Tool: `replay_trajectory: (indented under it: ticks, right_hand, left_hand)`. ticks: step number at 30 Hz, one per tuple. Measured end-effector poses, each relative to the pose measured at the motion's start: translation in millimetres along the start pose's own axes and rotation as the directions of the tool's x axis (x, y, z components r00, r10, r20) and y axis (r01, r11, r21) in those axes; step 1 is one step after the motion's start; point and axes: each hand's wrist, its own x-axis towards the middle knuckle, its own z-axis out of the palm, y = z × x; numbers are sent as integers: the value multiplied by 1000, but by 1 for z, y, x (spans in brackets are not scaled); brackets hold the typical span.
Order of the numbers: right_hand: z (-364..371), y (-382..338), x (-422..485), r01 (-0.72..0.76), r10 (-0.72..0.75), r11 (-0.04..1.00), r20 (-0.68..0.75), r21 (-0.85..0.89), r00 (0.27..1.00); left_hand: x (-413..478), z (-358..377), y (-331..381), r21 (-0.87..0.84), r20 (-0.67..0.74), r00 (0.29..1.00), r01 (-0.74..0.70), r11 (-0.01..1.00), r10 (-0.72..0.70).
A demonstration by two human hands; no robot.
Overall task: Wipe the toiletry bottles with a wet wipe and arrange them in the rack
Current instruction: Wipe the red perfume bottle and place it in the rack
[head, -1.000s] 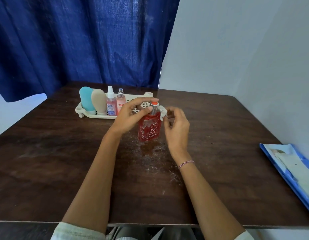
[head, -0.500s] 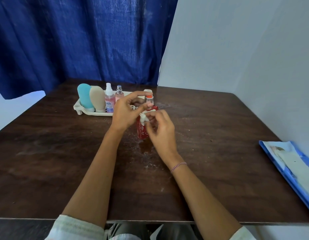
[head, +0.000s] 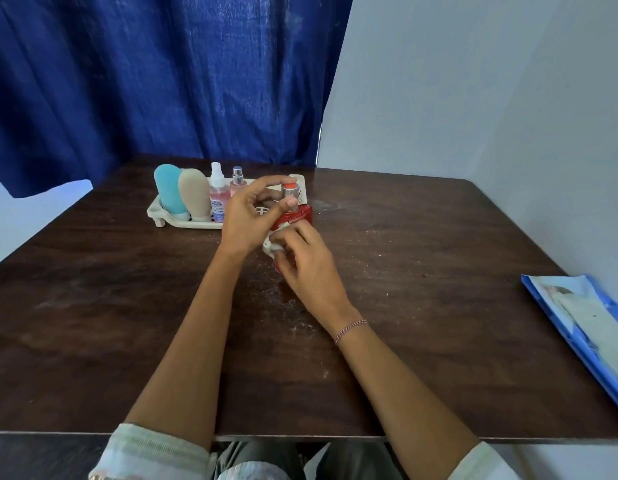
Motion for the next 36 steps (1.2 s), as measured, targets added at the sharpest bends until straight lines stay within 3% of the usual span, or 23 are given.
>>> replay_trajectory:
  ticks: [5, 11, 16, 22, 28, 34, 36]
  right_hand:
    - [-8, 13, 3, -137, 130, 990, -149, -32, 980]
    - [-6, 2, 2, -13, 7, 992, -47, -127, 999]
    - [-2, 10, -7, 1, 18, 983, 102, -184, 995]
    - [-7, 4, -4, 4, -4, 986, -5, -169, 1000]
    - [-2, 12, -11, -45, 116, 968, 281, -247, 953]
    - [-2, 0, -4, -13, 36, 975, 103, -220, 994]
    - [1, 0, -4, -1, 25, 973, 104, -233, 994]
  left_hand:
    - [-1, -1, 1, -23, 8, 1000, 24, 999, -24]
    - [1, 1, 1, -17, 3, 1000, -24, 1000, 24]
    - [-1, -1, -3, -34, -10, 1000, -11, 999, 11]
    - [-1, 2, 0, -30, 2, 1000, -18, 999, 18]
    - [-1, -1, -2, -49, -39, 999, 25, 998, -27]
    - [-1, 0, -1, -30, -37, 999, -24, 999, 22]
    - [-1, 1, 0, -26, -30, 999, -28, 999, 27]
